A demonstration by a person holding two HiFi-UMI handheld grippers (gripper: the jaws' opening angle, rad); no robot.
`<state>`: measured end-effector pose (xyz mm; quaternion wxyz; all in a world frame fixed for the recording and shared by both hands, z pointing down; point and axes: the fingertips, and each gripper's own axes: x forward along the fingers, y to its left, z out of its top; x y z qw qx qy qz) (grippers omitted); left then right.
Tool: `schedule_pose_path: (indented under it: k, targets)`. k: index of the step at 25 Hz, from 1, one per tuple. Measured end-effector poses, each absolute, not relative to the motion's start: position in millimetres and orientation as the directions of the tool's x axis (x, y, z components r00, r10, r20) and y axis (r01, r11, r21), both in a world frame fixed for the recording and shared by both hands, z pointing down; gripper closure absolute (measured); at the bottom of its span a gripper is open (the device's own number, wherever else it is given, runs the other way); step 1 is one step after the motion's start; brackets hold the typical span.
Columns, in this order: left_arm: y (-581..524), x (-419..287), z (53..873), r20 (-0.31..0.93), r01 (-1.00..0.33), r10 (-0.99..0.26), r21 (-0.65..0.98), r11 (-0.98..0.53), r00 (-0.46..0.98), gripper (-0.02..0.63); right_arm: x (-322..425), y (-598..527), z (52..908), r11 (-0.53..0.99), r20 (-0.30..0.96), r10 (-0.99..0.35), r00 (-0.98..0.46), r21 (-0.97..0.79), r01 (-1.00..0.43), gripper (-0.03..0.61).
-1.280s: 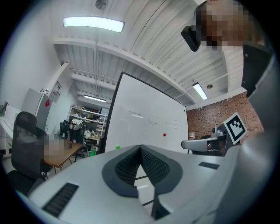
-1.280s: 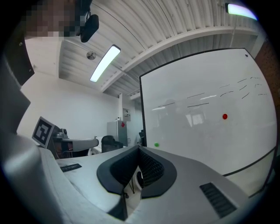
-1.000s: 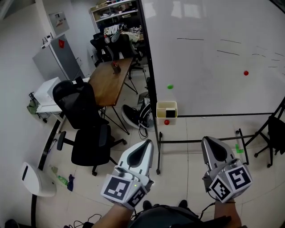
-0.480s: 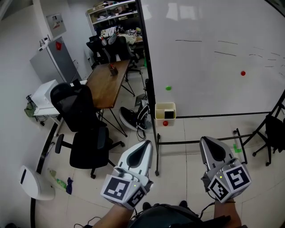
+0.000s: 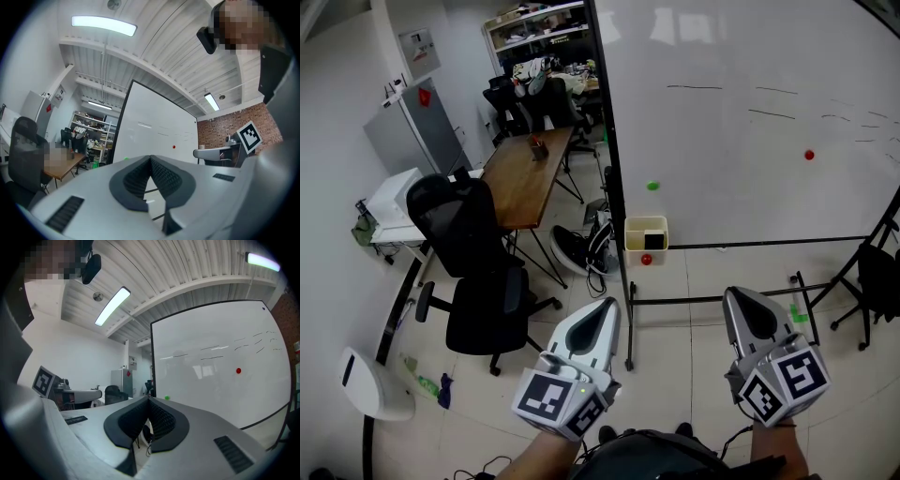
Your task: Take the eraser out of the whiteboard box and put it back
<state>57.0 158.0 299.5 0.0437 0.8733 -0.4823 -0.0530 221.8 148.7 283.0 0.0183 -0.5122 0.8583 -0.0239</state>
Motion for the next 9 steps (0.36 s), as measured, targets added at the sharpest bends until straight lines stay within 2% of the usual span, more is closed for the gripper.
schedule_pose_path:
  k: [9]
  targets:
    - [171, 58, 296, -0.049, -0.837, -0.846, 0.131, -0.532, 0.53, 0.586, 223, 162, 280, 0.471, -0.001, -0.882, -0.471, -0.052, -0.881, 0.554]
